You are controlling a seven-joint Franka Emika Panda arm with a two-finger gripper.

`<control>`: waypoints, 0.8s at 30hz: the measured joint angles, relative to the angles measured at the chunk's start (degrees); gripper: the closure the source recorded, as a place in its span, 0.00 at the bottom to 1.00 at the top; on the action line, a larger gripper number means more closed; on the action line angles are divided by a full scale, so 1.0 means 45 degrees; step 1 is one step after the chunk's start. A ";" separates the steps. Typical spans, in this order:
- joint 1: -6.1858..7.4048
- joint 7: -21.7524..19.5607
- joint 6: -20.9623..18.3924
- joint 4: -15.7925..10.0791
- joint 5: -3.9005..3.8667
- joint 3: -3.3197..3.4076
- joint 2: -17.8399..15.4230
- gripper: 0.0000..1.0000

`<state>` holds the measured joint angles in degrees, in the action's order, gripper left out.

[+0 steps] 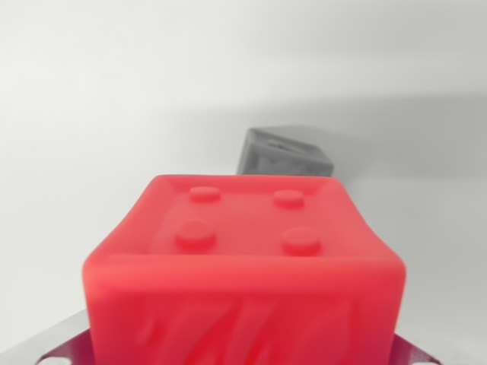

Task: Destack cube

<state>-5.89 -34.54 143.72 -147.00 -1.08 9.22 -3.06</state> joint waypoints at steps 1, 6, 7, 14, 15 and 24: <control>0.0032 0.0122 0.0034 0.0012 0.0009 -0.0014 0.0046 1.00; 0.0165 0.0680 0.0139 0.0075 0.0058 -0.0067 0.0209 1.00; 0.0191 0.0797 0.0162 0.0092 0.0071 -0.0083 0.0248 1.00; 0.0372 0.1579 0.0318 0.0200 0.0137 -0.0183 0.0527 1.00; 0.0395 0.1703 0.0335 0.0219 0.0148 -0.0199 0.0566 1.00; 0.0551 0.2737 0.0547 0.0377 0.0235 -0.0390 0.0929 1.00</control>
<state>-3.41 -22.22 146.18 -145.30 -0.03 7.46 1.12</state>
